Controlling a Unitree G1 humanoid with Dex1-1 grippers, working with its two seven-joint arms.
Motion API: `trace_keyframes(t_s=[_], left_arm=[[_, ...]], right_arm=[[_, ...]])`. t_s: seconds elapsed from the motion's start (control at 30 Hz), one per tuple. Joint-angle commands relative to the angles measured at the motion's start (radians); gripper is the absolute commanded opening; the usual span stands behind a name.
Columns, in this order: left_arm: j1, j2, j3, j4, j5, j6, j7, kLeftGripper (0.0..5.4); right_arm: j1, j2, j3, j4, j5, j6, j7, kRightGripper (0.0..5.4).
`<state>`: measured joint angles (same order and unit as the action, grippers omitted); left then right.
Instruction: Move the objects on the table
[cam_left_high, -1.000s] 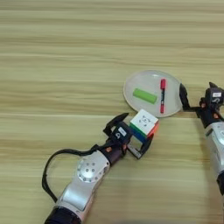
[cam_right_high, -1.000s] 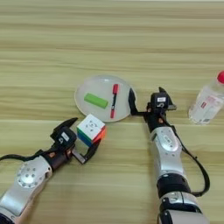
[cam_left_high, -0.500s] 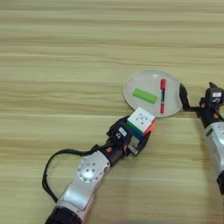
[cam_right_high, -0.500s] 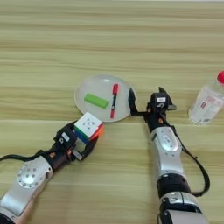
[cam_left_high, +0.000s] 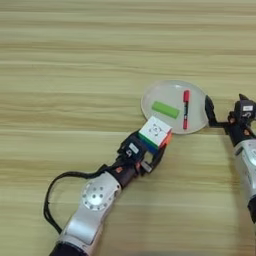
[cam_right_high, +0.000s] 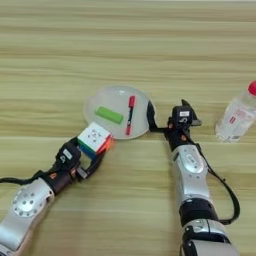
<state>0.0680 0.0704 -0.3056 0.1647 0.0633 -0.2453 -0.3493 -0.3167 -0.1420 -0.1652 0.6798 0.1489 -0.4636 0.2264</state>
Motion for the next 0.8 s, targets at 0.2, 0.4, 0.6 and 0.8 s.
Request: trace_keyframes(t_s=[0.2, 0.4, 0.6, 0.8], left_arm=[[0.041, 0.020, 0.072, -0.063, -0.028, 0.032, 0.037, 3.27], [0.013, 0.030, 0.163, -0.032, -0.041, 0.048, 0.098, 3.27], [-0.031, 0.024, 0.251, 0.032, -0.043, 0.057, 0.187, 3.27], [-0.095, 0.014, 0.314, 0.118, -0.058, 0.064, 0.241, 3.27]], right_arm=[[-0.010, 0.001, 0.000, 0.011, -0.003, 0.008, -0.004, 5.40], [-0.013, 0.002, 0.001, 0.017, -0.005, 0.006, -0.005, 5.40], [-0.014, 0.002, 0.001, 0.019, -0.005, 0.004, -0.005, 5.40], [-0.014, 0.001, 0.002, 0.017, -0.005, 0.005, -0.005, 5.40]])
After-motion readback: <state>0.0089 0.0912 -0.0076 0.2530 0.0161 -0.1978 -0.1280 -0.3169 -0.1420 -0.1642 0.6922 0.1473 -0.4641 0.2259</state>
